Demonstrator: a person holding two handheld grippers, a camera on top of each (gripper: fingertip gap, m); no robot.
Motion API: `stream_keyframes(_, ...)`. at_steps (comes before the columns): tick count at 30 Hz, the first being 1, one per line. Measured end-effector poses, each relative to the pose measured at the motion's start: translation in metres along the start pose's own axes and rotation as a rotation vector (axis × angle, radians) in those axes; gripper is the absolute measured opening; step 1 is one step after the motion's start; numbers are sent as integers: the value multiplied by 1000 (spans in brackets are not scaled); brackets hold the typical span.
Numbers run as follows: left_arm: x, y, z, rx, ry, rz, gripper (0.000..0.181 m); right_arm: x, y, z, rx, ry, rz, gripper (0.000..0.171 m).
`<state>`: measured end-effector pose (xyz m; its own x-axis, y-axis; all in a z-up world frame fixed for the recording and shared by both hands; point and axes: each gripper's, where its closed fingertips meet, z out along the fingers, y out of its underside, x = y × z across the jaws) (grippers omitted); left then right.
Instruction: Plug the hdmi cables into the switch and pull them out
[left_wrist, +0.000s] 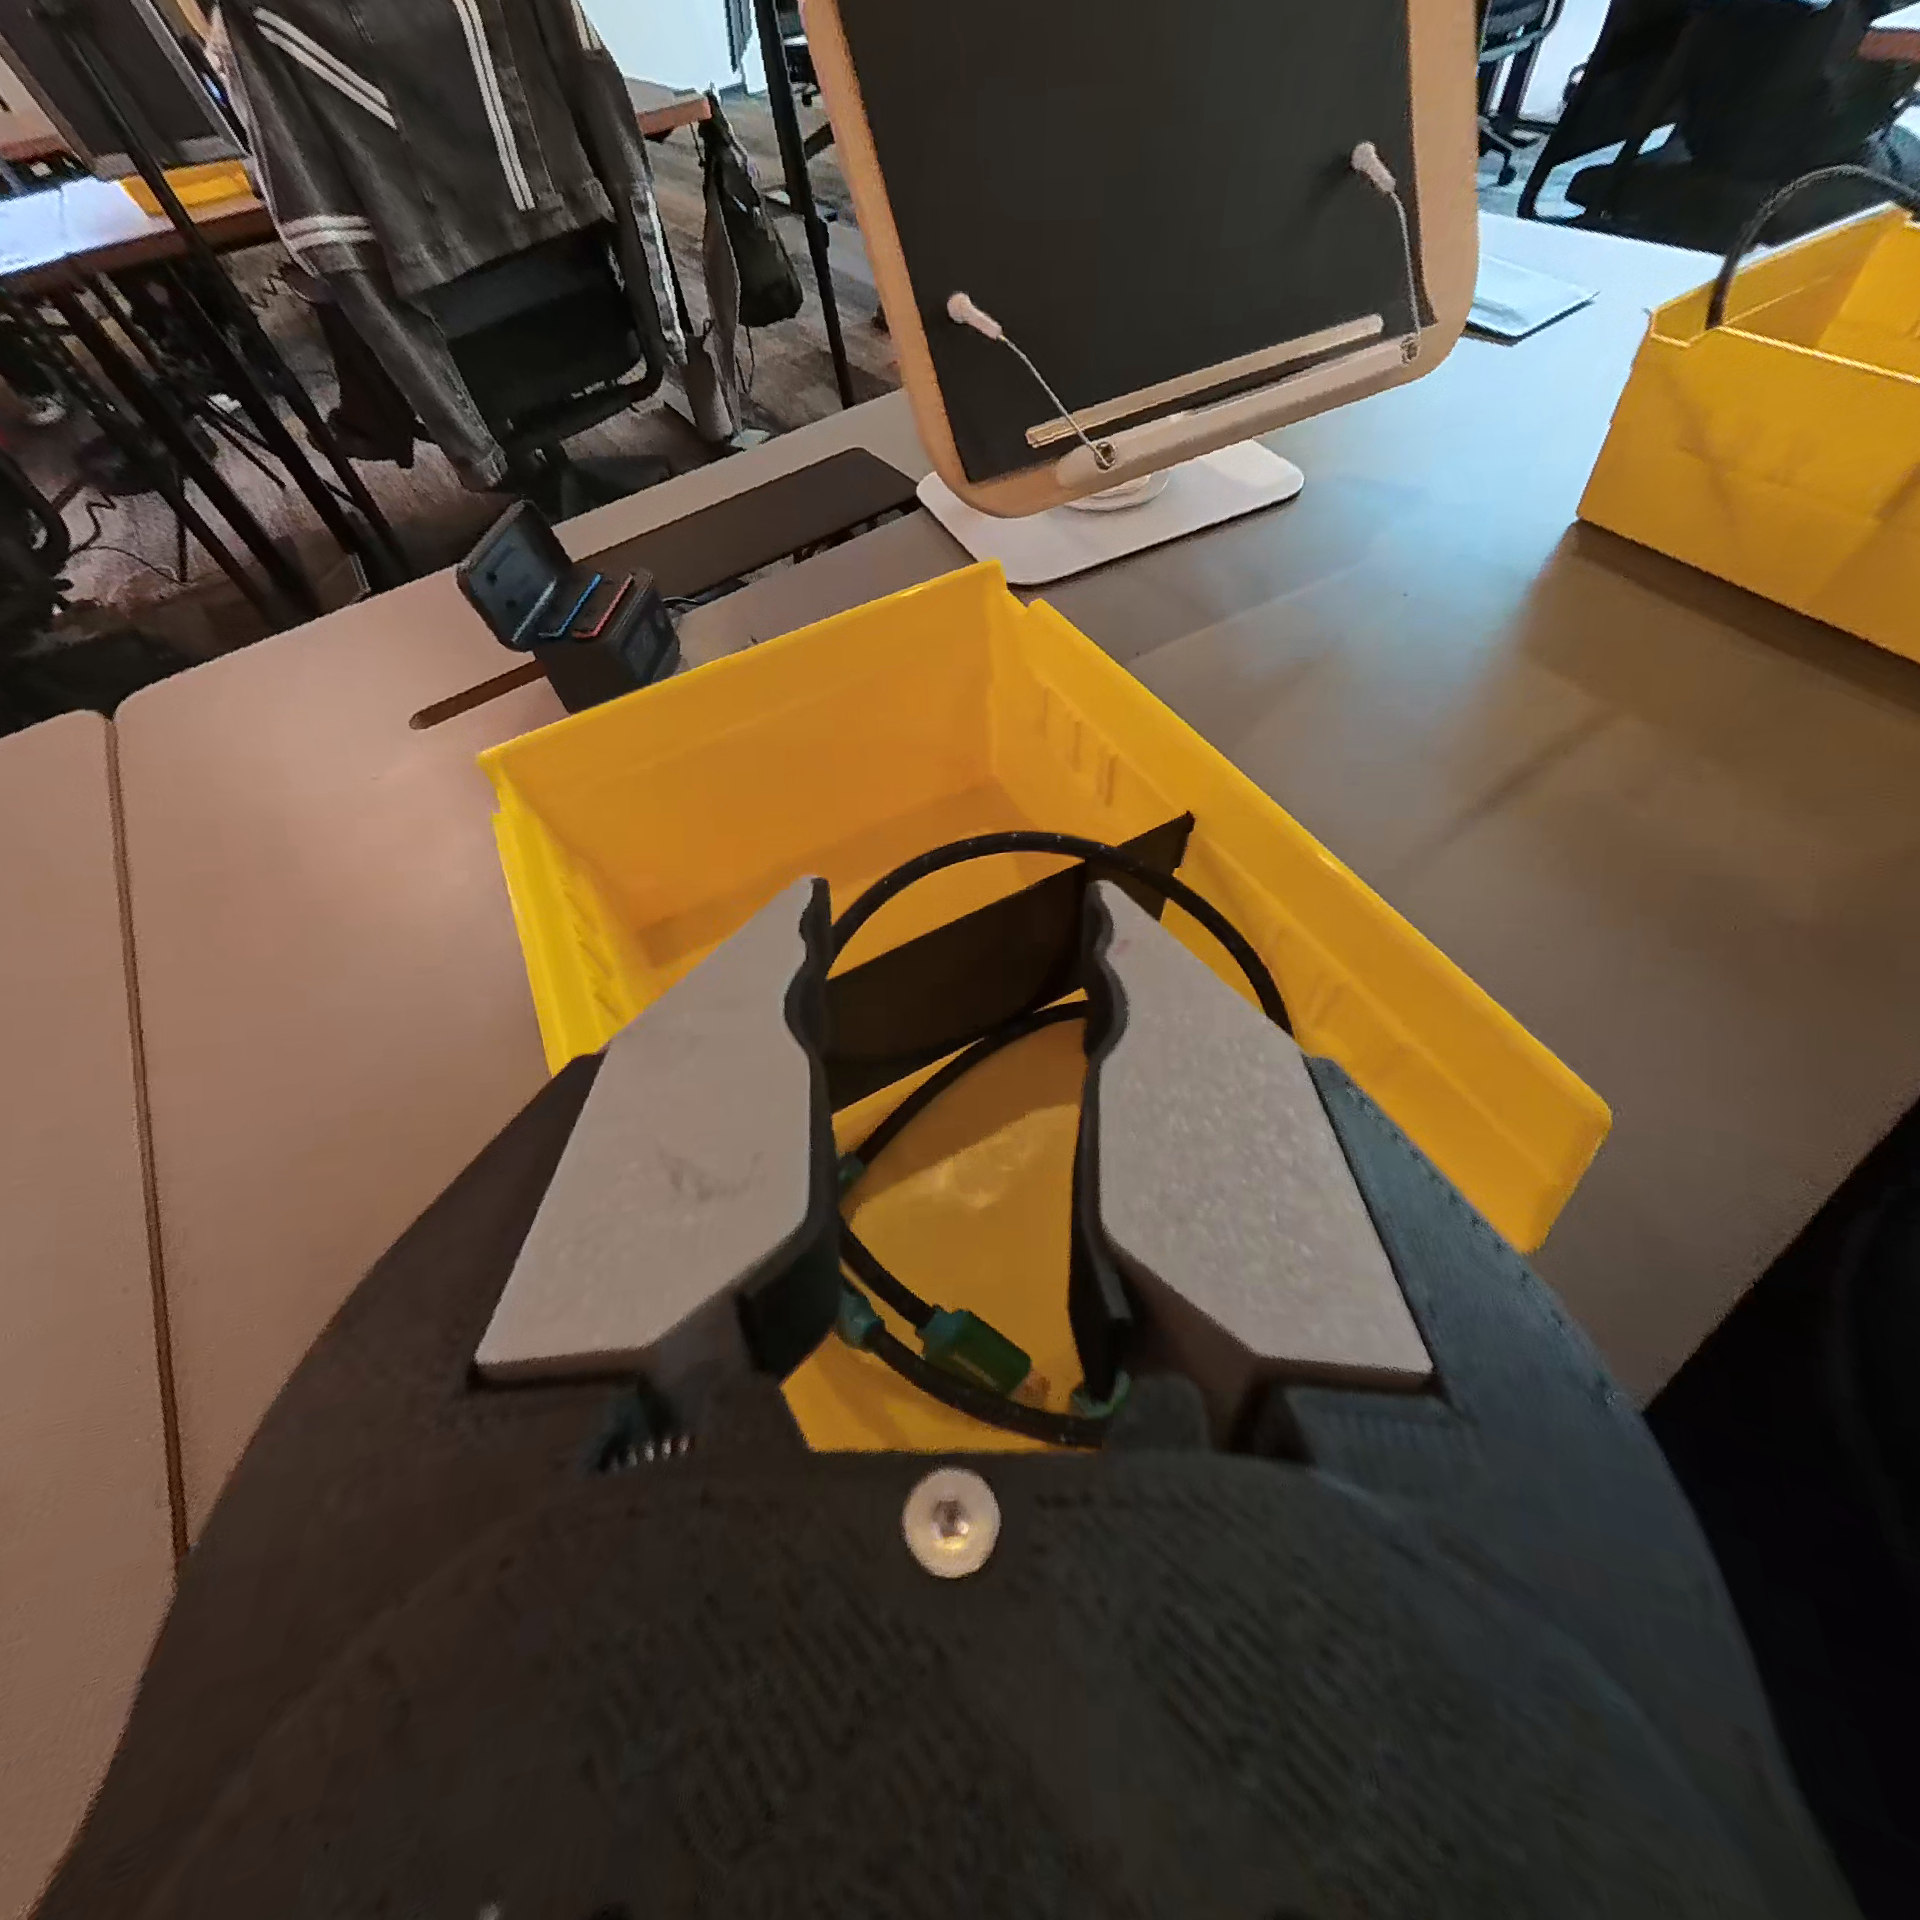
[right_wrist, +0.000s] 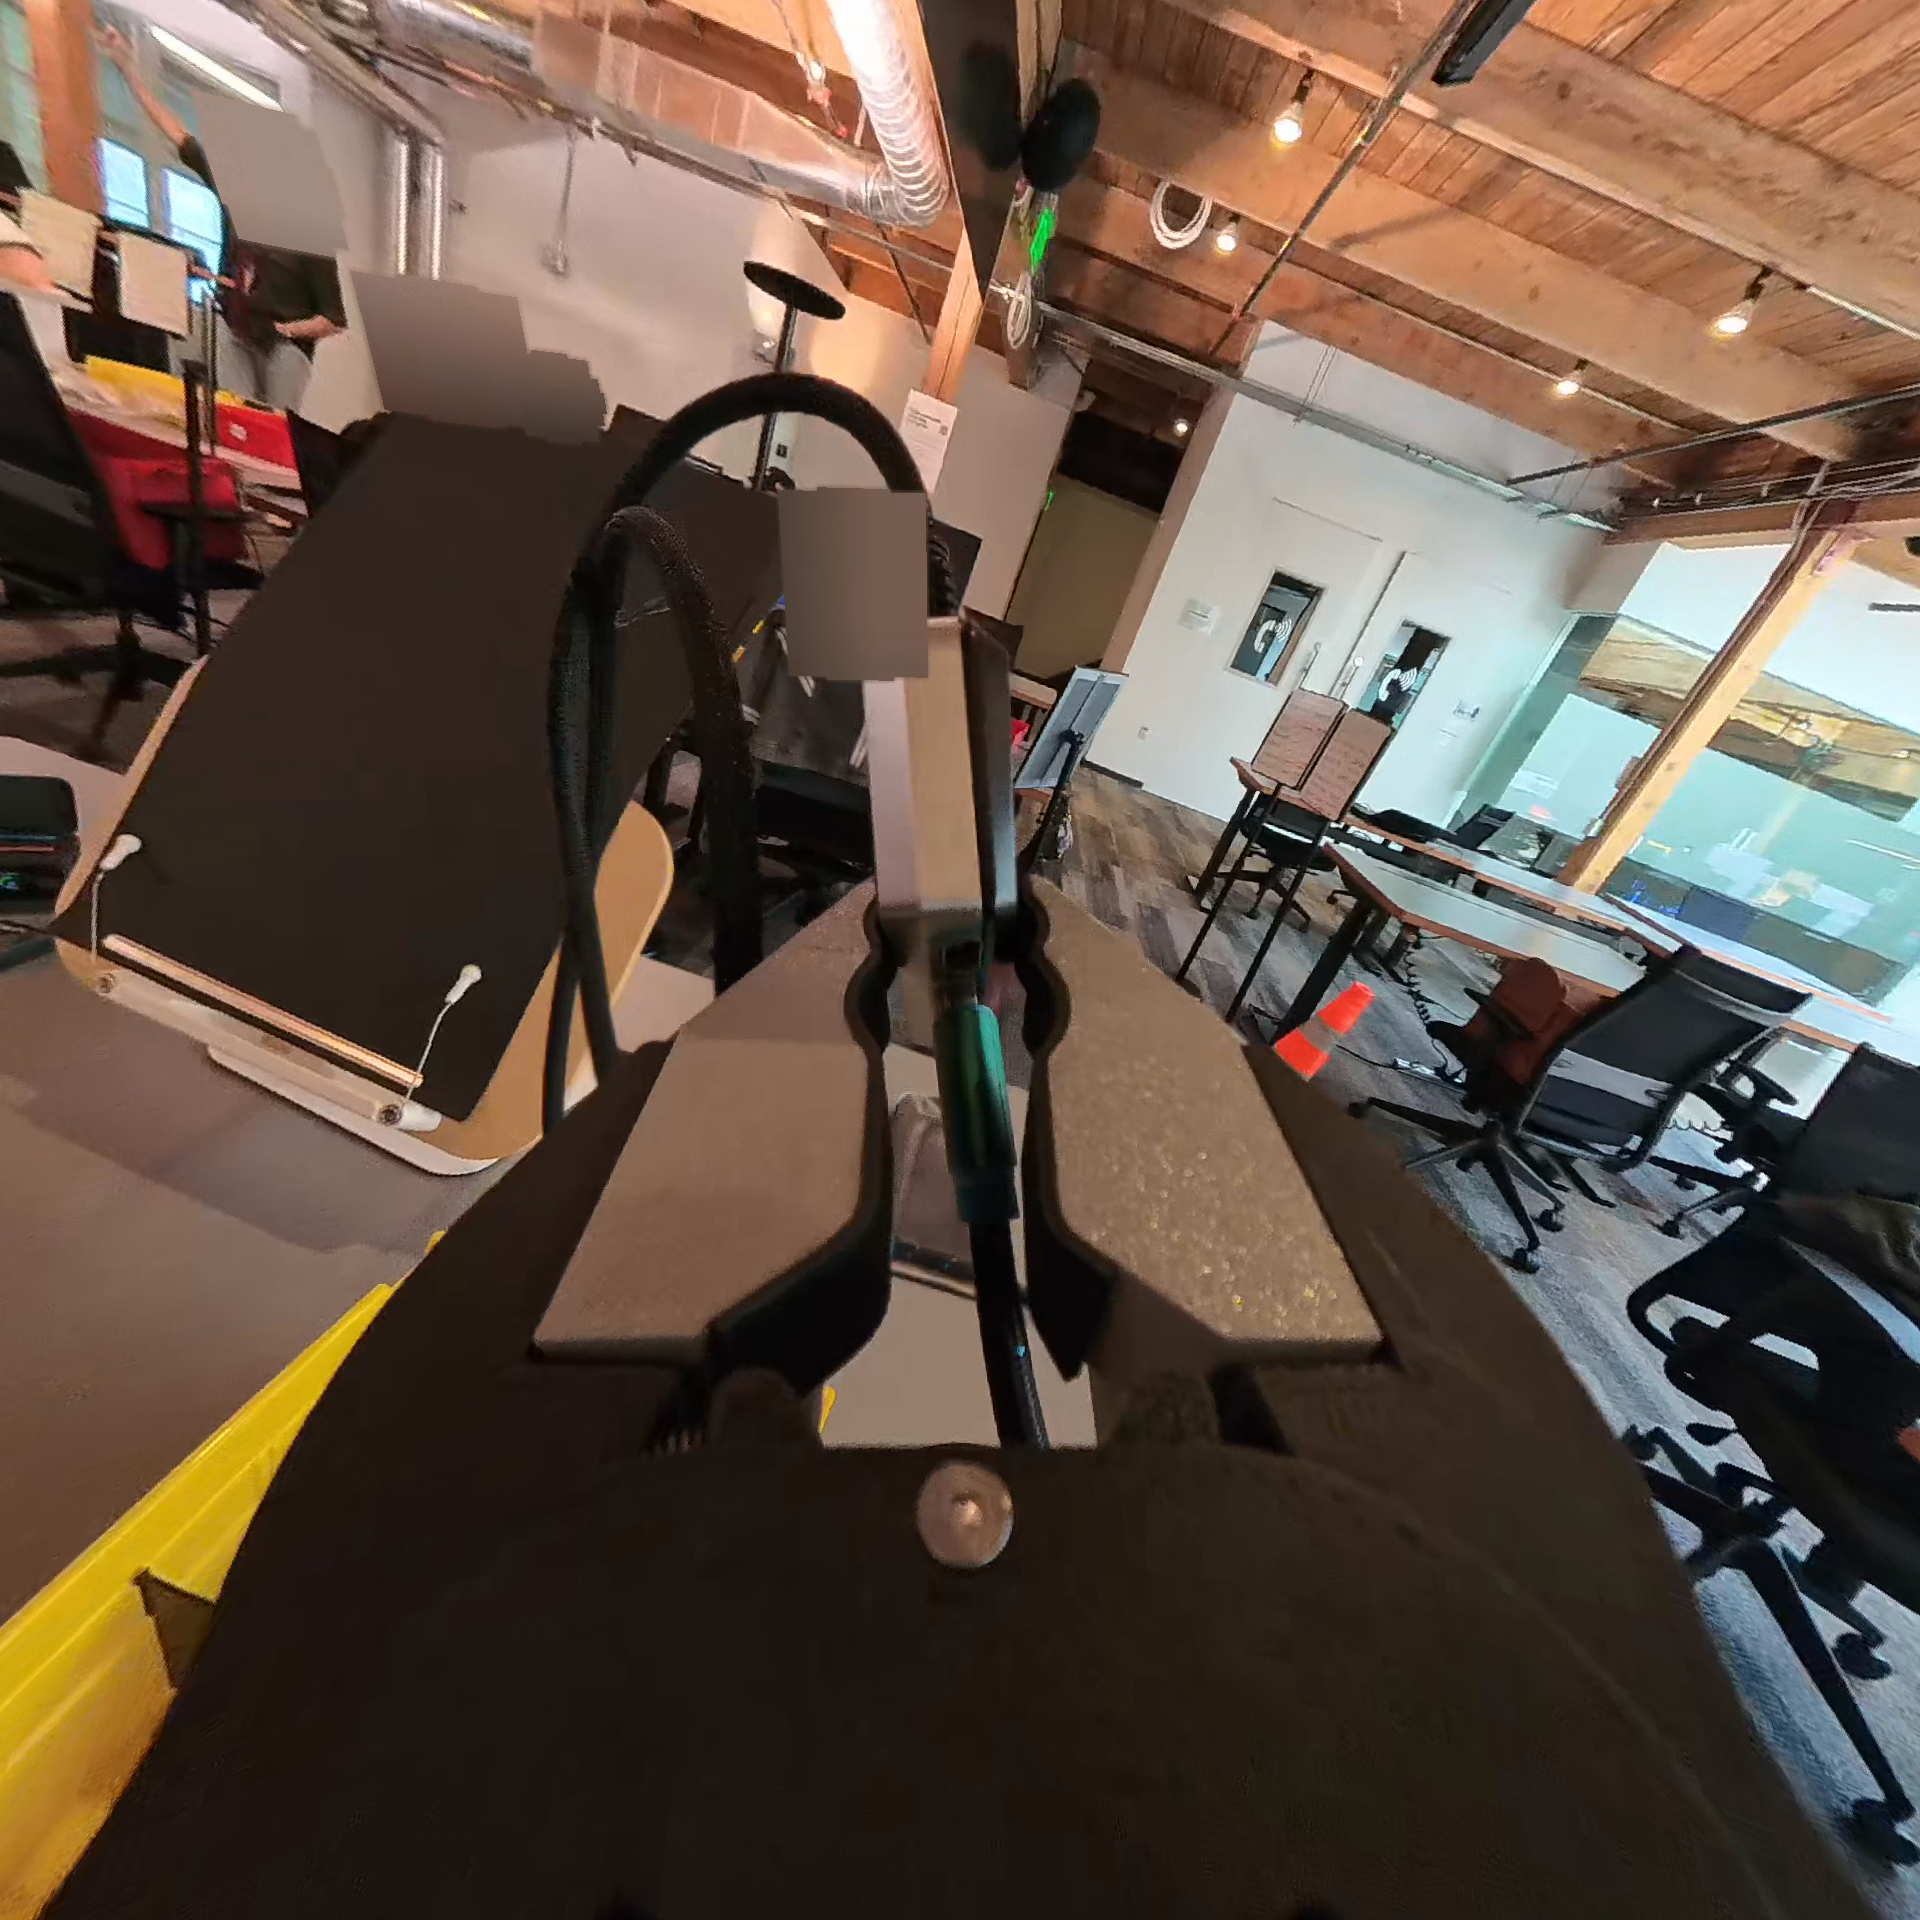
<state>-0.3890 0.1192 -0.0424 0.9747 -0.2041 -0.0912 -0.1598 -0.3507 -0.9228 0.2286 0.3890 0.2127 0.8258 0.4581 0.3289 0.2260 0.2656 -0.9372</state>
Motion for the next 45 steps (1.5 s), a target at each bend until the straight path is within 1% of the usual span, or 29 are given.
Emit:
stream_keyframes(4, 2, -5, 11, -17, 9, 19, 45, -2, 7, 1, 7, -38, 39, 19)
stream_keyframes(9, 8, -3, 23, -30, 12, 30, 44, 9, 20, 1, -3, -31, 64, 19)
stream_keyframes(13, 8, -1, 34, -41, 20, 23, 44, -2, 31, 9, -44, -129, 88, 19)
stream_keyframes(15, 7, -1, 38, -48, 22, 22, 44, -10, 33, 10, -74, -169, 53, 20)
stream_keyframes(18, 4, 1, 44, -62, 23, 29, 44, -4, 31, 9, -122, -126, -34, 19)
stream_keyframes(20, 3, 2, 47, -68, 32, 32, 44, -4, 27, 8, -124, -128, -57, 19)
stream_keyframes(23, 2, -2, 50, -60, 41, 40, 43, -14, 20, 9, -116, -185, -102, 19)
stream_keyframes(25, 0, -3, 53, -66, 41, 46, 43, -23, 26, 13, -156, -240, -150, 19)
stream_keyframes(28, 4, -2, 59, -70, 63, 65, 43, -39, 60, 25, -321, -346, -219, 19)
stream_keyframes(30, 6, 1, 62, -76, 76, 70, 44, -53, 95, 31, -482, -431, -299, 19)
stream_keyframes(32, 5, 2, 63, -75, 72, 76, 44, -58, 130, 38, -656, -439, -404, 20)
stream_keyframes(34, 8, -2, 61, -54, 84, 75, 44, -74, 165, 40, -823, -501, -522, 20)
stream_keyframes(37, 14, -9, 54, -19, 98, 87, 44, -118, 211, 37, -1015, -700, -650, 22)
stream_keyframes(40, 23, -12, 44, 5, 115, 94, 44, -167, 259, 28, -1189, -940, -656, 23)
stream_keyframes(41, 27, -13, 40, 22, 131, 90, 44, -179, 275, 23, -1238, -1007, -666, 25)
stream_keyframes(42, 33, -15, 36, 42, 152, 79, 43, -188, 287, 25, -1244, -1031, -693, 26)
stream_keyframes(43, 39, -16, 33, 59, 175, 69, 44, -194, 292, 32, -1211, -1019, -707, 25)
stream_keyframes(45, 46, -17, 26, 83, 185, 70, 44, -203, 292, 40, -1191, -1003, -671, 25)
